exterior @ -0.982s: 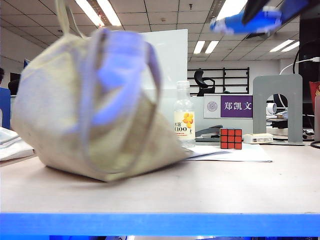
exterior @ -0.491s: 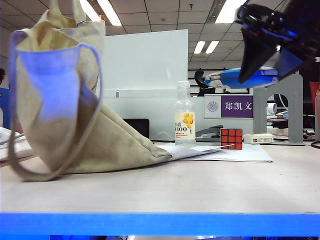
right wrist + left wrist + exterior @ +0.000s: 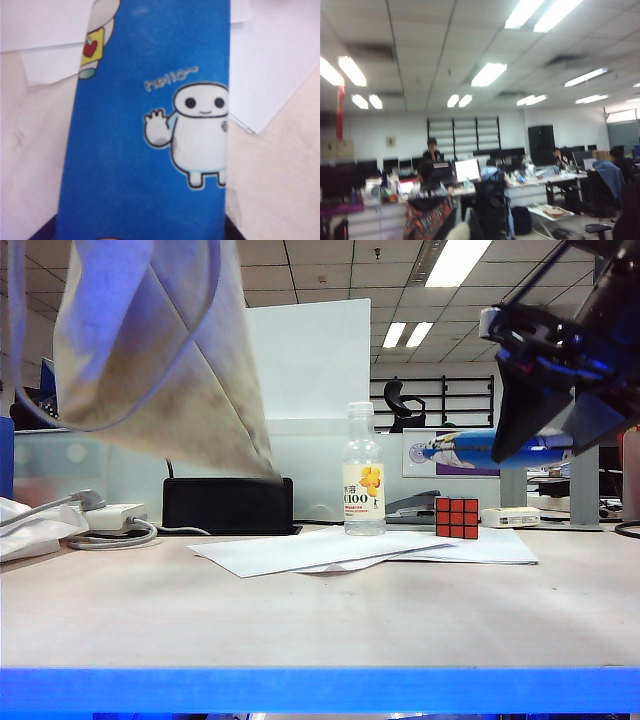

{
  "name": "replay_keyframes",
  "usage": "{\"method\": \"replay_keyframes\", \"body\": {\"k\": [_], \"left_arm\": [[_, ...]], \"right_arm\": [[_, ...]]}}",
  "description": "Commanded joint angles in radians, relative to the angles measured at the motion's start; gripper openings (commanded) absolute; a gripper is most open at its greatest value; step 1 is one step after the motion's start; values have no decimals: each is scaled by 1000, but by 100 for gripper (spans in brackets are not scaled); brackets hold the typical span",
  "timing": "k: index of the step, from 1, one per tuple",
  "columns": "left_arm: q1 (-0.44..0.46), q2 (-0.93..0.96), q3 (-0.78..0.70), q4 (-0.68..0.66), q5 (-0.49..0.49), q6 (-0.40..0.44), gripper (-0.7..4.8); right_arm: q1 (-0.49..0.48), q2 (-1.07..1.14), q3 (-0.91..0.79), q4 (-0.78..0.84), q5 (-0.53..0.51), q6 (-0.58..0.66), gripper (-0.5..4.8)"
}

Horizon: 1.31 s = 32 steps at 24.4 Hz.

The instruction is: Take the glasses case out of the canvas bag and put it on the table.

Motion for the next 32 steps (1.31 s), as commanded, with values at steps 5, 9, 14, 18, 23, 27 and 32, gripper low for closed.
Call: {"method": "replay_keyframes", "body": {"k": [5, 9, 14, 18, 23, 27, 32], "left_arm": [[47, 57, -60, -250, 201, -19, -6], [39, 79, -216, -378, 323, -20, -6], [19, 79, -370, -447, 451, -65, -6], [-24, 79, -491, -489, 432, 22, -6], [-72, 78, -656, -442, 328, 94, -6], [-80, 77, -773, -328, 313, 74, -6], [-80, 55, -938, -107, 280, 16, -6]], "right_arm": [[2, 85, -4, 70, -19, 12, 255], [-4, 129, -4, 113, -22, 11, 255], [-4, 153, -4, 132, -26, 11, 255], [-4, 173, -4, 150, -26, 11, 255], [-5, 192, -4, 171, -26, 11, 255], [-5, 193, -4, 177, -28, 11, 255], [-6, 210, -4, 204, -27, 11, 255]]}}
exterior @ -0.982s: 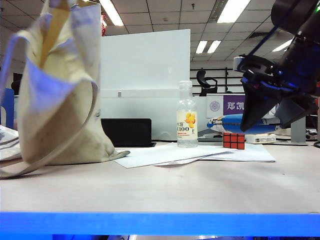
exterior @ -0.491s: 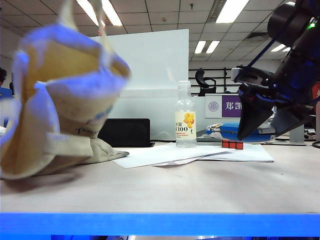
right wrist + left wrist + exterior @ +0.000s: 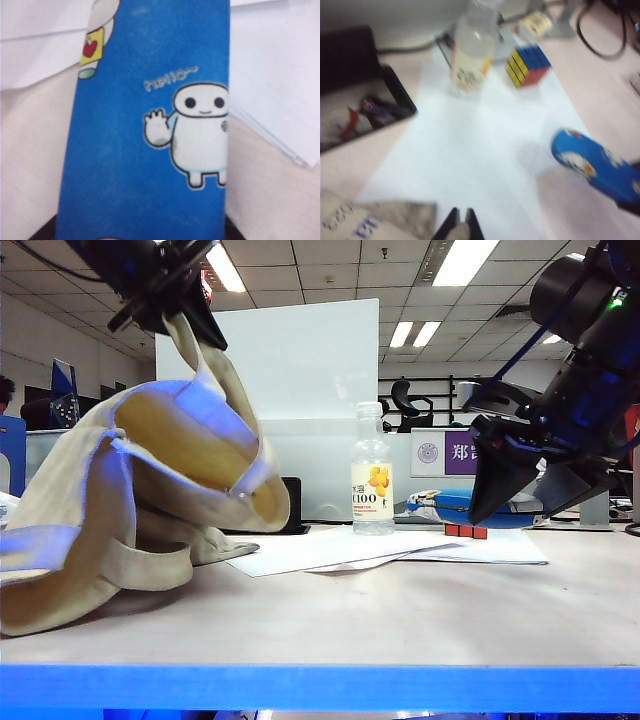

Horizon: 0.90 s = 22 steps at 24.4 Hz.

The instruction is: Take the glasses case out of the canvas bag and put it on the table.

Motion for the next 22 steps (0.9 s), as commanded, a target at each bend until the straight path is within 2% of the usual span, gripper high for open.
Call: {"method": "replay_keyframes", "body": {"k": [1, 7, 10, 14, 16, 18, 20, 22], "left_arm": [[0, -28, -95, 175, -25, -30, -6], [4, -37, -270, 297, -27, -30, -6], [3, -44, -363, 391, -22, -64, -6], [3, -72, -445, 507, -14, -72, -6], [3, -74, -461, 551, 25, -68, -5], [6, -74, -462, 565, 37, -66, 27], [15, -76, -462, 581, 42, -63, 106], [15, -81, -462, 607, 69, -64, 113]], "right_arm": [[-1, 10, 5, 42, -3, 0, 255], [-1, 63, 5, 48, -11, 0, 255], [-1, 90, 5, 38, -21, 0, 263], [-1, 106, 5, 45, -37, -5, 377], [-1, 106, 5, 50, -36, -7, 399], [-1, 106, 5, 54, -37, -7, 411], [-1, 106, 5, 58, -39, -7, 439], [-1, 104, 5, 62, -40, -7, 443]]}}
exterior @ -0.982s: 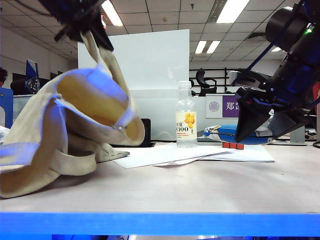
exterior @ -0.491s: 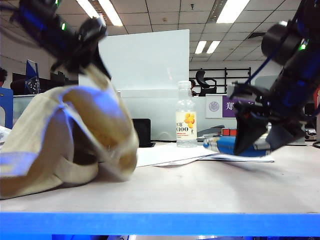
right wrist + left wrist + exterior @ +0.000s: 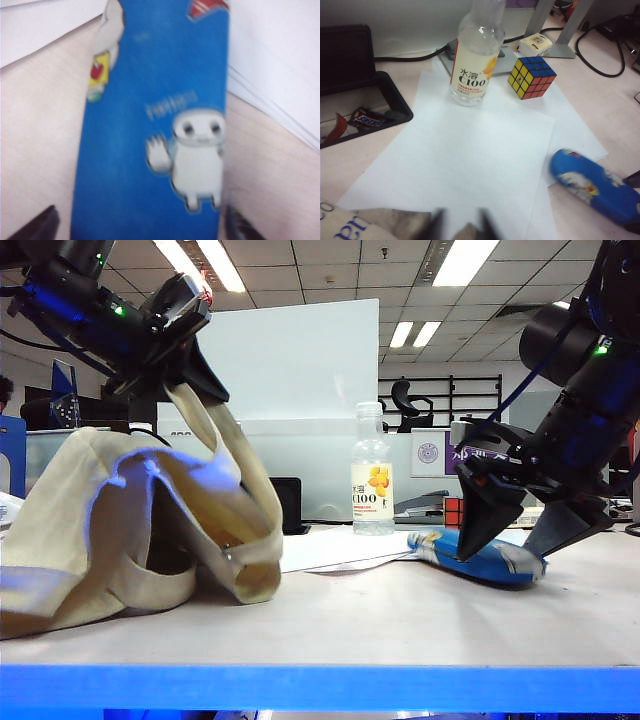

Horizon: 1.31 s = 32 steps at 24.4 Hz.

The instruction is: Take the glasses case out of the canvas bag and put it on the table.

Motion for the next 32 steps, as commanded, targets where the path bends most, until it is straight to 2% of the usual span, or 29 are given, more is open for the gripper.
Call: {"method": "replay_keyframes", "body": {"k": [1, 4, 5, 7, 8, 12, 14, 16, 17, 20, 21, 22, 23, 24, 25, 29, 32], "left_arm": [[6, -13, 0, 65, 63, 7, 113], [5, -21, 0, 117, 117, 7, 123], [5, -24, 0, 123, 126, 5, 148], [5, -27, 0, 118, 131, -1, 257], [5, -30, 0, 113, 133, -11, 283], [5, -87, 0, 80, 216, -19, 300], [5, -152, -1, 64, 196, 2, 273], [5, -237, -2, 41, 99, 57, 194], [5, -277, -2, 30, 57, 85, 172], [11, -409, -27, 47, -60, 108, 166], [21, -447, -45, 59, -91, 105, 143], [35, -488, -66, 67, -116, 104, 118], [57, -540, -96, 68, -153, 101, 93], [72, -584, -122, 68, -180, 87, 71], [85, -630, -153, 68, -198, 84, 57], [142, -868, -309, 66, -266, 82, 48], [206, -1047, -428, 73, -312, 57, 47]], "right_arm": [[0, -12, 5, 20, -12, -3, 447], [0, -33, 5, 31, -14, -3, 479], [0, -45, 5, 32, -13, -3, 479], [0, -69, 5, 41, -16, -2, 479], [0, -82, 6, 43, -15, -2, 479], [0, -172, 6, 38, -33, 4, 479], [0, -237, 6, 40, -36, 5, 479], [0, -310, 6, 50, -36, 6, 479], [0, -345, 6, 60, -36, 13, 479], [0, -458, 5, 113, -28, 40, 479], [0, -491, 5, 135, -23, 54, 470], [0, -523, 5, 156, -20, 58, 424], [0, -561, 5, 184, -13, 57, 348], [0, -589, 5, 204, -1, 57, 294], [0, -618, 5, 225, 13, 57, 257], [0, -734, 5, 279, 81, 57, 236], [0, -809, -5, 274, 82, 57, 182]]}}
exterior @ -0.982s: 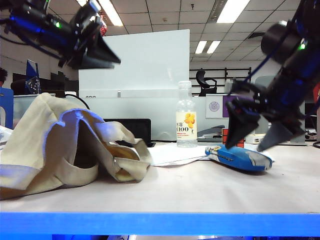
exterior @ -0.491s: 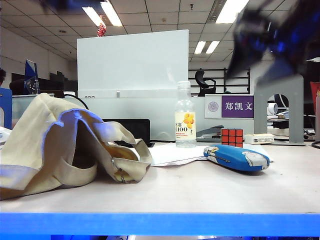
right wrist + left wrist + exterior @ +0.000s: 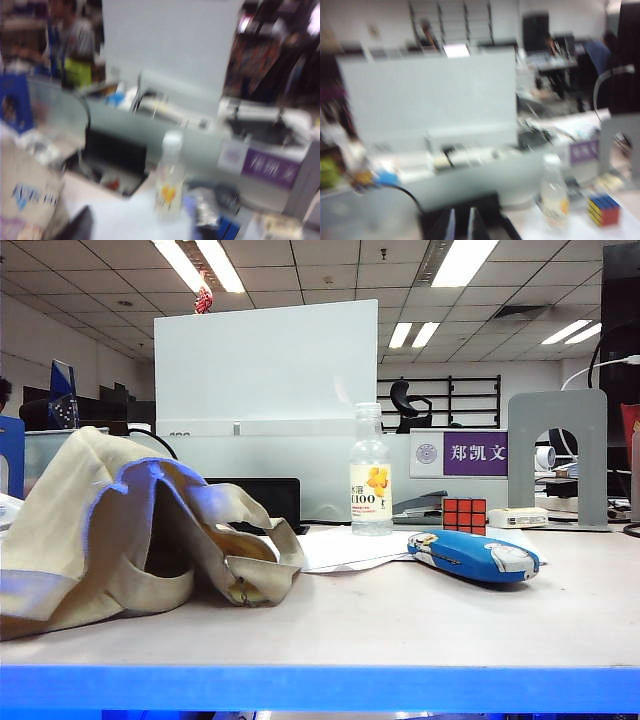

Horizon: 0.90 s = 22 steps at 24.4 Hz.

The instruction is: Take the glasses case out of the canvas bag and put it on the table.

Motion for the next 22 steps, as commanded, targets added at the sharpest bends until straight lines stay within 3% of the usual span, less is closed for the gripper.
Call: {"method": "replay_keyframes", "body": {"k": [1, 5, 10, 16, 22], "left_arm": [[78, -188, -138, 24, -68, -63, 47], [132, -387, -305, 62, -69, -107, -8], [146, -571, -520, 60, -27, -114, -8], [146, -709, -677, 80, -122, -122, -8], [146, -739, -782, 110, -182, -230, -8]], "right_arm": [[0, -76, -19, 4, 9, 2, 166], [0, -210, -121, 22, 10, 17, 104], [0, -420, -346, 87, 84, 35, 7], [0, -708, -620, 151, 182, 35, -5], [0, -896, -845, 249, 227, 82, -5]]}}
